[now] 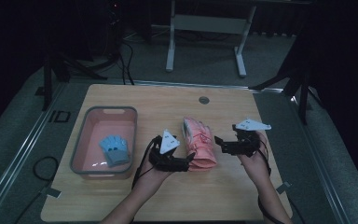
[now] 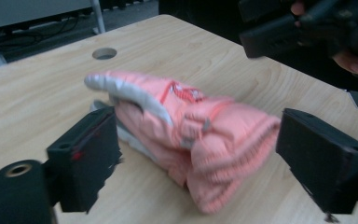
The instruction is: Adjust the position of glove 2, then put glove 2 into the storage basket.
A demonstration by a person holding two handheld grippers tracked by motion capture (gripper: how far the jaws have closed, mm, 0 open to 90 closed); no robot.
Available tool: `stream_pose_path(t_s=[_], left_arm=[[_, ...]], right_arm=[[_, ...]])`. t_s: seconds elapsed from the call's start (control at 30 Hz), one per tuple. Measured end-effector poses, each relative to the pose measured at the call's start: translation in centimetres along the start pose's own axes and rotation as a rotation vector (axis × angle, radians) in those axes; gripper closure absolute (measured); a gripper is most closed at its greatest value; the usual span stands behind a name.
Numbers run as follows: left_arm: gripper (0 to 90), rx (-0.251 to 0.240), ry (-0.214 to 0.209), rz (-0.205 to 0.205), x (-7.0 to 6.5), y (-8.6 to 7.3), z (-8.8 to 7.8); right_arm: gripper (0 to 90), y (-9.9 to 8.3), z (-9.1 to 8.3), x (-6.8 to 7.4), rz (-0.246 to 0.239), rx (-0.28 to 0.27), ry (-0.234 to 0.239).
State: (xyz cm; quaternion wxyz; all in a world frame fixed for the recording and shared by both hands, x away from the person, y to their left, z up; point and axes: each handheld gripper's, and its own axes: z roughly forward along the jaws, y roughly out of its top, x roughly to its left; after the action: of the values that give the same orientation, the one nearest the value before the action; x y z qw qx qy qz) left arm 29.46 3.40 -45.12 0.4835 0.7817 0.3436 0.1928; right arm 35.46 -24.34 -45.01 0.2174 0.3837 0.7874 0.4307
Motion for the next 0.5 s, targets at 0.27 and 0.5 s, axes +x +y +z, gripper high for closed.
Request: stream_pose_path(t_s=[0.27,0.5], left_arm=[[59.1,0.024,0.002,0.127,0.2,3.0,3.2],[88.6,0.137,-0.018,0.101,0.6,2.9,8.0]], right_arm=[[46.0,0.1,0.1,-0.5,-0.017,0.03,-0.062],[79.6,-0.3,2.3,-0.7,0.001,0.049,0.042]])
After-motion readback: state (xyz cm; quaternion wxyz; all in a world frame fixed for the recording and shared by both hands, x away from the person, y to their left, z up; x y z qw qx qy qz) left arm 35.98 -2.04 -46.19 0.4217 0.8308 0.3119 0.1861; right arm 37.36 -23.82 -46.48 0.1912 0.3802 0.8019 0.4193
